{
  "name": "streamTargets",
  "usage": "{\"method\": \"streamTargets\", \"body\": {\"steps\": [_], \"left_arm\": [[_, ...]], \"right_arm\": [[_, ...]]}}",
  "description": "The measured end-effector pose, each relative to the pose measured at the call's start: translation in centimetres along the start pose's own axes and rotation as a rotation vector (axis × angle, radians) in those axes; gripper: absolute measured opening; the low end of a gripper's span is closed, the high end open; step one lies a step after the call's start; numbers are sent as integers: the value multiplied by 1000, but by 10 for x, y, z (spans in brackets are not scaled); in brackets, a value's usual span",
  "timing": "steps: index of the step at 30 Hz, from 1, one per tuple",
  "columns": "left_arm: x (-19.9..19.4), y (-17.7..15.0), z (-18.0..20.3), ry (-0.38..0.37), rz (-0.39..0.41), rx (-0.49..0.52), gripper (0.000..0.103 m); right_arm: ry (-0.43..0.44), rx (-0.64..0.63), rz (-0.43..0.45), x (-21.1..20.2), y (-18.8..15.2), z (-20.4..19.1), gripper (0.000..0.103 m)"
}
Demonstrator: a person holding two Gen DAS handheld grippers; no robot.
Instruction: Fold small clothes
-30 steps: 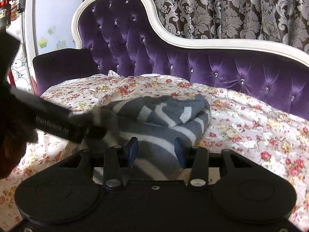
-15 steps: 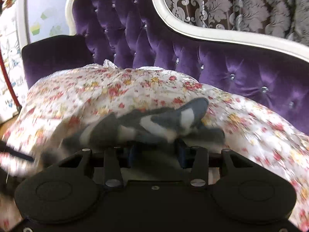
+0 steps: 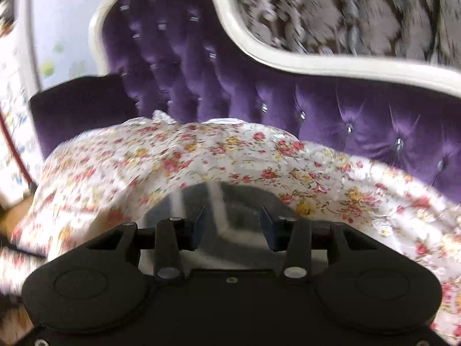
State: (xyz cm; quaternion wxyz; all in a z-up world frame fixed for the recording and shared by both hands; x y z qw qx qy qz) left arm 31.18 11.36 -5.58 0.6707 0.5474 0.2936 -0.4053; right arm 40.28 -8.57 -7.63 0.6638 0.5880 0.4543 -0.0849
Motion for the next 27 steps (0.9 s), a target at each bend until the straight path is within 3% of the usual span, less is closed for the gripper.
{"method": "streamTargets", "body": {"steps": [3,7,13,19,27], "left_arm": [[-9,4,-8,1,52,-34,92],[-5,6,-21,-31,49,-96,92],[-1,8,-25,-50,37,-121,92],[-3,5,-11,-111,33,-79,92],[11,-3,13,-272,-75,-20,92]], "right_arm": [[9,-67,27,-12,-16,-24,52],[17,-217,10,-10,-50,-70,51],[42,-403,61,-26,-87,-114,51],[18,-322,106,-61,-89,-96,51],[-94,-331,47,-77,-120,-81,50]]}}
Point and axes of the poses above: each gripper's, at about its wrist camera, not at the fingertips, and x roughly the way its jaws point, z to its right, y to its top, the point moved 2 cm from there along x, roughly the way its jaws point, and after that the axes turned 9 degrees about -z, right-handed, at the moved point
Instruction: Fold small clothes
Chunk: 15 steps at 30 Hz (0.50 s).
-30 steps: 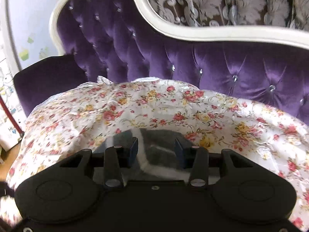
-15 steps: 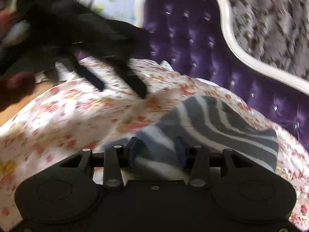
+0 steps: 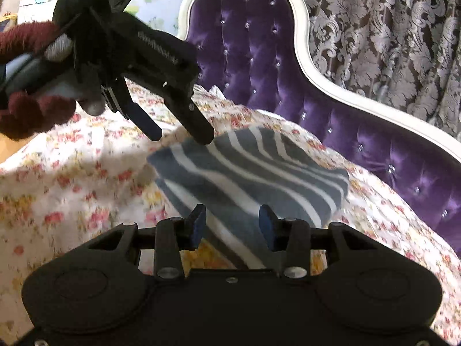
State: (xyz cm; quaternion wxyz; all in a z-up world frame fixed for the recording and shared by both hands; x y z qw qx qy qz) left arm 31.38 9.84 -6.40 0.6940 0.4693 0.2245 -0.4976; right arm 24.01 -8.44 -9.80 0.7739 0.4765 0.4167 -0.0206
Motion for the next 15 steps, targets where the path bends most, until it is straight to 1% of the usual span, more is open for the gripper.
{"method": "streamTargets", "body": {"steps": [2,4,5,6,7,8,9,10,11,12,13,15], "left_arm": [[5,-1,2,-24,-12,-2,90],[12,0,3,-49,-29,-9,76],[15,1,3,-51,-35,-13,74],[18,1,2,-50,-37,-17,66],[21,2,1,-47,-37,-23,53],[22,2,-1,-45,-36,-30,45],[22,3,-3,-43,-28,-40,32],[21,3,-6,-48,-18,-55,23],[20,4,-9,-66,-13,-73,21],[20,5,-12,-89,-12,-97,21],[19,6,-16,-108,-8,-118,18],[19,7,-20,-111,-9,-139,16]], "right_arm": [[-16,-11,-8,2,-2,0,50],[-35,-40,-6,2,-2,-4,50],[-42,-57,-6,2,-3,-6,50],[-54,-78,-5,3,-4,-8,50],[-64,-101,-8,4,-5,-10,50],[-75,-130,-12,6,-6,-13,50],[-86,-155,-13,6,-10,-17,49],[-98,-180,-14,7,-11,-19,47],[-108,-202,-16,7,-14,-21,46],[-117,-227,-18,8,-15,-23,37],[-136,-246,-17,9,-15,-25,22],[-155,-265,-19,11,-15,-25,14]]}}
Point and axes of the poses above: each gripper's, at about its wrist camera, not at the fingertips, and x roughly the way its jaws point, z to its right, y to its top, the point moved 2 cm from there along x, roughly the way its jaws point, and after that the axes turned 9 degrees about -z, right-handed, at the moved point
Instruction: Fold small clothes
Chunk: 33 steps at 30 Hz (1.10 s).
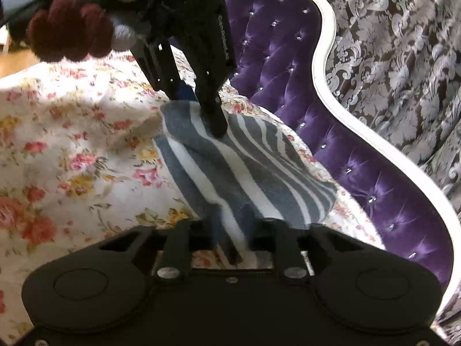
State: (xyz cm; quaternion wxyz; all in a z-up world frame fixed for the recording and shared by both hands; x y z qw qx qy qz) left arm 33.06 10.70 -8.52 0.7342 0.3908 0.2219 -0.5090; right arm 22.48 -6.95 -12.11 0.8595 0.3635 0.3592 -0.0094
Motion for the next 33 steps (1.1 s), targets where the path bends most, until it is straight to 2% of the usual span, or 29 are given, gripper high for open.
{"method": "streamTargets", "body": {"steps": [1,7,10,15,17,18,19,20,21,22,23,25,27,33], "left_arm": [[0,0,-1,9,2,0,16],[-2,1,-8,41,32,-33,10],[2,1,-19,28,14,-84,10],[1,0,-14,76,36,-43,10],[0,0,-9,80,37,-16,13],[-3,0,-7,67,52,-10,21],[-8,-1,-8,51,72,-14,33],[-14,-2,-8,32,94,-24,39],[-20,-2,-9,18,116,-33,55],[-26,-2,-10,14,134,-37,72],[-31,-2,-9,20,153,-37,78],[-38,-1,-7,46,185,-22,84],[-37,0,-5,72,186,-13,85],[-12,-5,-2,86,62,23,86]], "right_arm": [[4,3,1,0,0,1,9],[80,-34,-18,-7,-4,5,8],[108,-59,-45,-5,-11,4,7],[144,-50,-67,-4,-13,3,4],[148,-32,-67,-5,-15,5,5],[156,-10,-66,-6,-15,9,5],[167,27,-58,-7,-15,15,5],[196,76,-58,-8,-14,22,5],[235,138,-58,-10,-15,31,8],[264,203,-45,-12,-16,41,17],[289,264,-32,-15,-17,51,24],[331,386,-7,-18,-21,71,61],[379,519,28,-19,-25,92,77],[511,948,48,18,-41,146,85]]}}
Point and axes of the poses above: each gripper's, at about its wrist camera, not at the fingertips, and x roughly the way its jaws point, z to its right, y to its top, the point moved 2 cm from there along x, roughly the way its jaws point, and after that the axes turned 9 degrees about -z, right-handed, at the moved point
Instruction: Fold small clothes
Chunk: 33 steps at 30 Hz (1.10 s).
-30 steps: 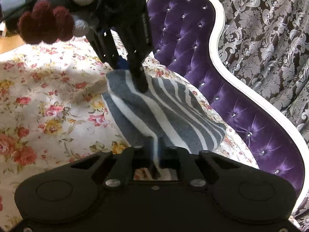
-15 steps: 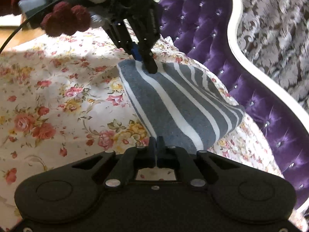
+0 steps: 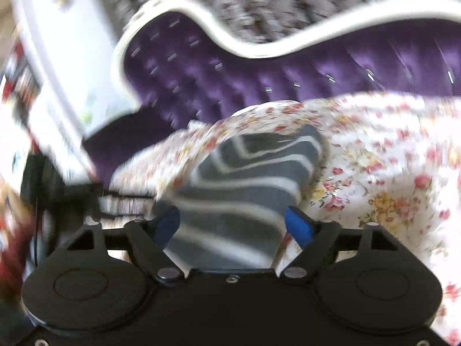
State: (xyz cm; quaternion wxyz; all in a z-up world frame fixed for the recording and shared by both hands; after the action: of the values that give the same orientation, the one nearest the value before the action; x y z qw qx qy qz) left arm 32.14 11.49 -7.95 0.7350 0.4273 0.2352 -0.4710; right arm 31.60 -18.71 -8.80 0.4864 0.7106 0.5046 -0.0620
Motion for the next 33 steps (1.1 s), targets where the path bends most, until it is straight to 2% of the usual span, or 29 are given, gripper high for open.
{"method": "streamTargets", "body": {"steps": [5,9,12,16,24,33], "left_arm": [[12,-7,5,8,-36,21,86],[21,-10,8,6,-70,24,88],[25,-8,14,14,-71,40,94],[32,-5,22,28,-71,56,94],[43,-4,38,89,-71,127,95],[48,-3,43,107,-71,147,99]], "right_arm": [[50,161,-18,33,18,33,86],[103,242,-50,55,17,49,86],[125,254,-60,70,16,53,87],[161,271,-40,74,19,56,93],[150,242,-33,85,26,58,93],[142,228,-30,95,33,56,94]]}}
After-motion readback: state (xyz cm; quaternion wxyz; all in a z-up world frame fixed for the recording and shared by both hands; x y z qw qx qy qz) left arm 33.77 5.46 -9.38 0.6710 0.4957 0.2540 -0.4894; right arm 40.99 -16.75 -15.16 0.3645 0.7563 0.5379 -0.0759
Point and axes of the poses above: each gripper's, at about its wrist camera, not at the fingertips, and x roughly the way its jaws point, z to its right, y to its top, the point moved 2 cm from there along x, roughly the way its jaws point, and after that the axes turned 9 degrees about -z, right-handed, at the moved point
